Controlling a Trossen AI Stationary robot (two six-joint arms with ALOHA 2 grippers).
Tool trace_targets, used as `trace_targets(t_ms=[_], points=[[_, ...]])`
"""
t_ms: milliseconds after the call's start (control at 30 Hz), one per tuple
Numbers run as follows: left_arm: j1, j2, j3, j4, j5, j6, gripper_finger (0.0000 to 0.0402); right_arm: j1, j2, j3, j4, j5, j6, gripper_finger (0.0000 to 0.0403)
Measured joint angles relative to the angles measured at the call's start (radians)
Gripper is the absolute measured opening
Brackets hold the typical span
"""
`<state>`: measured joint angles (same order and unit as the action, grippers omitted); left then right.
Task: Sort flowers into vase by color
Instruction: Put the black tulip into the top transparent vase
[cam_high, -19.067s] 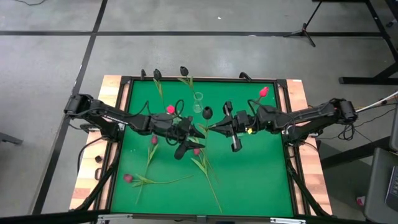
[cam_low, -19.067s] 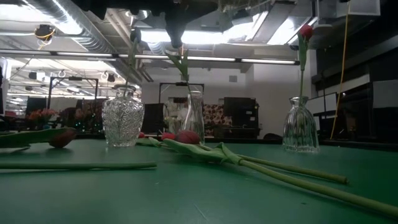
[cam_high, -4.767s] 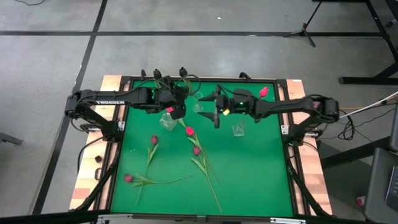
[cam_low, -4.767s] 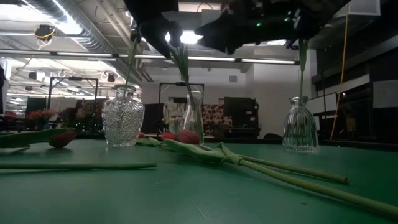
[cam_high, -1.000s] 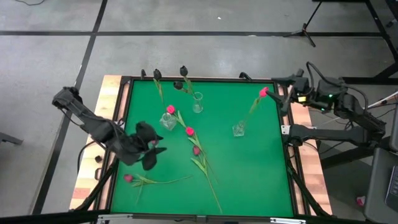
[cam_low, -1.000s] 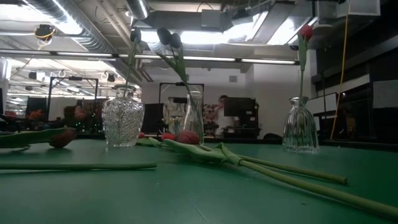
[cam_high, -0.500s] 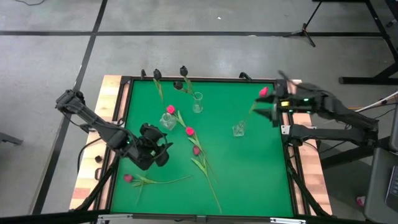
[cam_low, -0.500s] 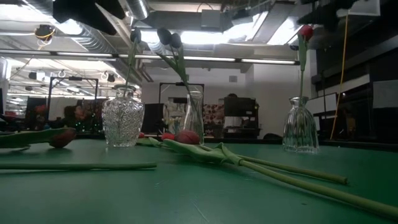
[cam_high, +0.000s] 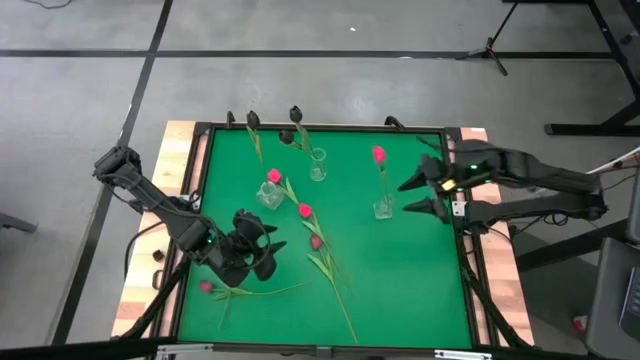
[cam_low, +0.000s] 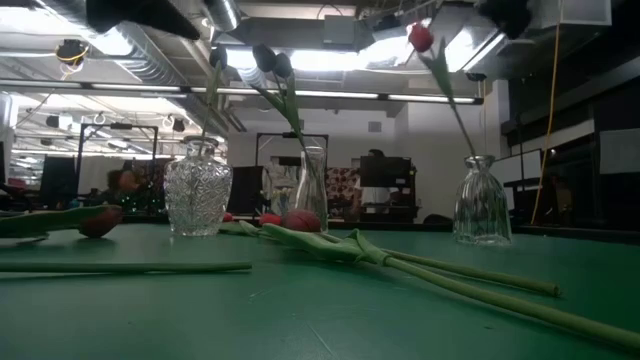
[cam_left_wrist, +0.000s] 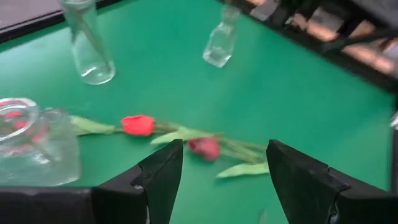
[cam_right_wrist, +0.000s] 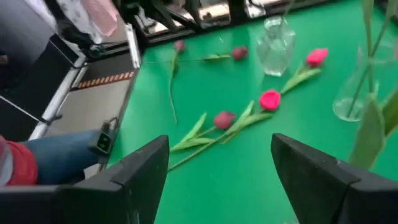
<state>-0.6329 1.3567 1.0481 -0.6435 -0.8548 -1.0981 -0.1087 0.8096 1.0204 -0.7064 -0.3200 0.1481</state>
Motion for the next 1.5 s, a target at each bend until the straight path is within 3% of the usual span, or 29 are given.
trace_targets(t_ms=[133,333,667,867,1067,1333,1500], points=[[-0.017,0.0,0.0,0.085,0.004,0.017,0.0228,0.012,-0.056,0.059,-0.119,0.068,-0.022,0.0282],[-0.095,-0.016,0.0,0.25,0.007,0.165,0.0228,0.01,-0.184,0.089,-0.298,0.174,0.022,0.0282],[-0.18,-0.098,0.0,0.55,-0.033,0.324,0.0228,0.01,-0.319,0.084,-0.305,0.181,0.068,0.0282],[-0.177,-0.093,0.0,0.55,-0.051,0.317,0.0228,0.01,-0.312,0.045,-0.288,0.191,0.075,0.0282],[-0.164,-0.093,0.0,0.491,-0.174,0.323,0.0228,0.01,-0.283,-0.008,-0.211,0.242,0.052,0.0282],[-0.096,-0.171,0.0,0.449,-0.205,0.328,0.0228,0.01,-0.105,0.05,0.003,0.293,-0.133,0.0282],[0.011,-0.23,0.001,0.216,-0.242,0.245,0.0228,0.01,-0.007,0.117,-0.008,0.3,-0.227,0.0282]])
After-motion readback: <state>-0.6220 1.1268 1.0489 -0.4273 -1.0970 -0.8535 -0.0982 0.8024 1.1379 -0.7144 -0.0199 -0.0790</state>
